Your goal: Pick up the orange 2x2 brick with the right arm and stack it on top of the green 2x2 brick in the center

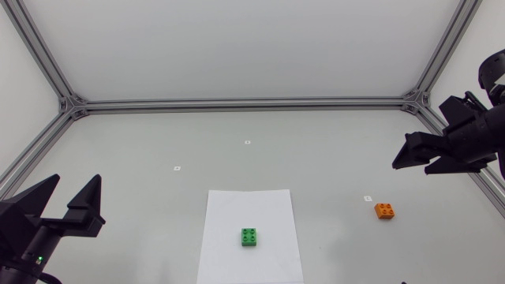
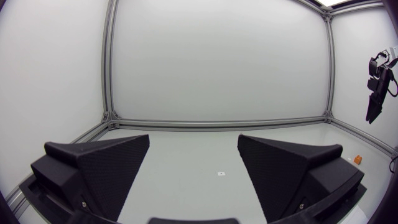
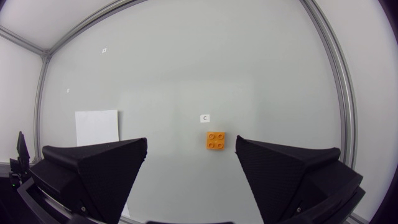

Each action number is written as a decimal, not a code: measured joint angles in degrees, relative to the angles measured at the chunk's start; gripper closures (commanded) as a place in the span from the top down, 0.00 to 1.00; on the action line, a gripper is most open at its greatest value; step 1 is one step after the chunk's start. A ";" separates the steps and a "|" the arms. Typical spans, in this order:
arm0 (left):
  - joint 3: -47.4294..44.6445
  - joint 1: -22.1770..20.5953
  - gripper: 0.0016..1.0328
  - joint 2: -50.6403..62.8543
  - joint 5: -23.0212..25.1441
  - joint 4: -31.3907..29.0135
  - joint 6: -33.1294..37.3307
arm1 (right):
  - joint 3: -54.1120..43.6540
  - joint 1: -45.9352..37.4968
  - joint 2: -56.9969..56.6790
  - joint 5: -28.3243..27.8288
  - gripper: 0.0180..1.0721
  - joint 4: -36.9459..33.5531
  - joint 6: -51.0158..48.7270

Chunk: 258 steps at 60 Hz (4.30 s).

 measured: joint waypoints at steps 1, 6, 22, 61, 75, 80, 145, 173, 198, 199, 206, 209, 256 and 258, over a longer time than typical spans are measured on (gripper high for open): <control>0.00 -0.02 0.96 0.00 0.02 0.00 0.00 | 0.02 0.09 0.24 0.79 0.96 -0.04 -0.07; 0.00 -0.02 0.96 0.00 0.00 0.02 0.02 | 0.02 0.94 1.29 4.39 0.96 -0.07 -0.13; 0.00 0.00 0.96 0.00 0.00 0.00 0.00 | -0.22 3.80 5.03 7.96 0.96 1.20 0.07; 0.00 -0.02 0.96 0.00 0.00 0.02 0.02 | -9.18 5.31 14.23 10.82 0.95 12.96 1.01; 0.00 -0.02 0.96 0.00 0.00 0.02 0.02 | -10.95 5.25 17.14 12.02 0.95 16.79 1.62; 0.00 -0.02 0.96 0.00 0.00 0.00 0.02 | -11.26 5.18 18.05 12.28 0.93 17.42 1.62; 0.00 -0.02 0.96 0.00 0.02 0.00 0.00 | -12.46 5.42 21.46 13.92 0.73 21.24 1.88; 0.00 -0.02 0.96 0.00 0.02 0.02 0.02 | -12.46 6.80 21.46 13.94 0.62 21.27 2.29; 0.00 -0.02 0.96 0.00 0.00 0.00 0.02 | -12.46 6.69 21.46 13.99 0.50 21.31 2.25; 0.00 -0.02 0.96 0.00 0.02 0.02 0.00 | -12.46 6.69 21.46 13.99 0.49 21.29 2.25; 0.00 -0.02 0.96 0.00 0.00 0.00 0.02 | -12.46 6.40 21.46 14.01 0.47 21.66 2.23; 0.00 0.00 0.96 0.00 0.00 0.00 0.02 | -12.46 6.14 21.46 14.08 0.44 21.75 2.23; 0.00 0.00 0.96 0.00 0.02 0.00 0.00 | -13.42 10.10 12.72 14.23 0.23 18.34 -4.48; 0.00 0.00 0.96 0.00 0.00 0.00 0.02 | -13.42 11.78 11.74 14.38 0.23 17.42 -5.55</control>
